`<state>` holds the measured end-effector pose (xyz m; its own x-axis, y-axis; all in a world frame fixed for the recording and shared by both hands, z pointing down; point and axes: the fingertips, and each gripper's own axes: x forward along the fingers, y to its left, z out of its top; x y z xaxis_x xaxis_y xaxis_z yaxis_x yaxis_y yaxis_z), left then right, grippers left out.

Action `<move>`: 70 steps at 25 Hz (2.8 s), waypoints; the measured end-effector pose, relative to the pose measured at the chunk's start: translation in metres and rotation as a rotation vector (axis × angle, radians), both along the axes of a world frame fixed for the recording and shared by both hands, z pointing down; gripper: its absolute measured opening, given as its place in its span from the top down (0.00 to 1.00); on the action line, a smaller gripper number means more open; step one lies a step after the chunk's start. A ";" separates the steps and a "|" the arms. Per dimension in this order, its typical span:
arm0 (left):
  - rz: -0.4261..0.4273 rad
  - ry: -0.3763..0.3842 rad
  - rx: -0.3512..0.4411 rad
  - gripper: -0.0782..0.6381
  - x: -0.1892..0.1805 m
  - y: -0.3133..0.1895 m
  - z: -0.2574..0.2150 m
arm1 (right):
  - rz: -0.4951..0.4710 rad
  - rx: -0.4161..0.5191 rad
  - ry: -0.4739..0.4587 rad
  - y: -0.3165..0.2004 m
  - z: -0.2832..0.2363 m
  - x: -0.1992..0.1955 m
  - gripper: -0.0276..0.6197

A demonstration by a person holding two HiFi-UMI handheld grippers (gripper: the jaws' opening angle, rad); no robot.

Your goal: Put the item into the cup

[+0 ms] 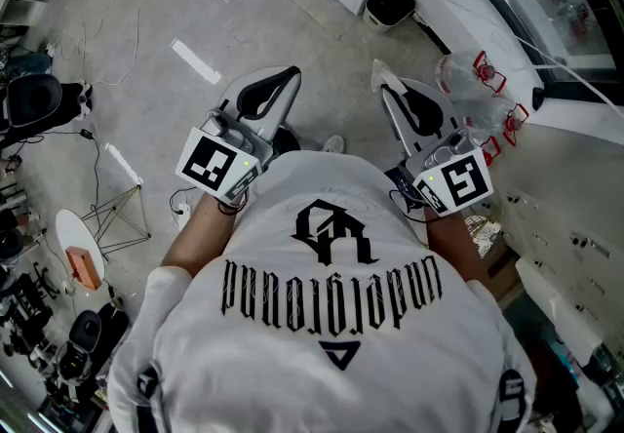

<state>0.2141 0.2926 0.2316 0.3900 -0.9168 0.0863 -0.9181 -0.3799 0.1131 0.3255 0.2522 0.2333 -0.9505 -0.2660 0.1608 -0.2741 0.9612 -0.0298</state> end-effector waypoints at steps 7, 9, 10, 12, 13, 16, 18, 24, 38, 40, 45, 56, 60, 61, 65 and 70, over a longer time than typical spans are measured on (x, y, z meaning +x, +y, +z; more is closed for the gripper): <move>-0.008 -0.001 -0.005 0.87 -0.026 0.000 0.000 | 0.003 -0.004 -0.008 -0.005 -0.001 -0.020 0.87; -0.011 0.002 -0.010 0.87 -0.037 -0.001 0.001 | 0.010 -0.003 -0.002 -0.007 0.000 -0.027 0.87; -0.011 0.003 -0.011 0.87 -0.043 -0.001 0.000 | 0.012 -0.001 0.001 -0.008 0.000 -0.031 0.87; -0.011 0.005 -0.014 0.87 -0.057 -0.002 0.000 | 0.006 0.012 0.000 -0.007 -0.002 -0.043 0.87; -0.011 0.007 -0.015 0.87 -0.065 -0.003 0.000 | 0.001 0.023 0.000 -0.006 -0.004 -0.050 0.87; -0.009 0.014 -0.012 0.87 -0.089 -0.005 0.001 | -0.001 0.048 0.011 -0.005 -0.006 -0.074 0.87; -0.004 0.022 -0.006 0.87 -0.107 -0.007 0.002 | 0.005 0.048 0.014 -0.007 -0.006 -0.091 0.87; 0.032 0.020 0.012 0.87 -0.165 -0.008 -0.005 | 0.038 0.045 0.013 -0.011 -0.016 -0.148 0.87; 0.098 0.077 0.021 0.87 -0.241 0.001 0.001 | 0.066 0.027 0.045 -0.003 -0.011 -0.232 0.87; 0.101 0.080 0.015 0.87 -0.243 -0.003 0.004 | 0.069 0.025 0.049 -0.008 -0.010 -0.234 0.87; 0.101 0.078 -0.005 0.87 -0.245 -0.012 0.007 | 0.073 0.016 0.048 -0.023 -0.006 -0.236 0.87; 0.043 0.067 -0.037 0.87 -0.254 -0.052 0.012 | 0.014 0.015 0.039 -0.078 -0.002 -0.249 0.87; 0.027 0.066 -0.052 0.87 -0.250 -0.078 0.017 | 0.006 0.005 0.044 -0.109 0.003 -0.244 0.87; 0.023 0.071 -0.056 0.87 -0.250 -0.085 0.018 | 0.004 0.001 0.046 -0.116 0.004 -0.244 0.87; 0.014 0.076 -0.065 0.87 -0.247 -0.119 0.019 | 0.009 -0.016 0.051 -0.149 0.007 -0.236 0.87; 0.025 0.071 -0.079 0.87 -0.230 -0.173 0.022 | 0.029 -0.028 0.045 -0.199 0.011 -0.212 0.87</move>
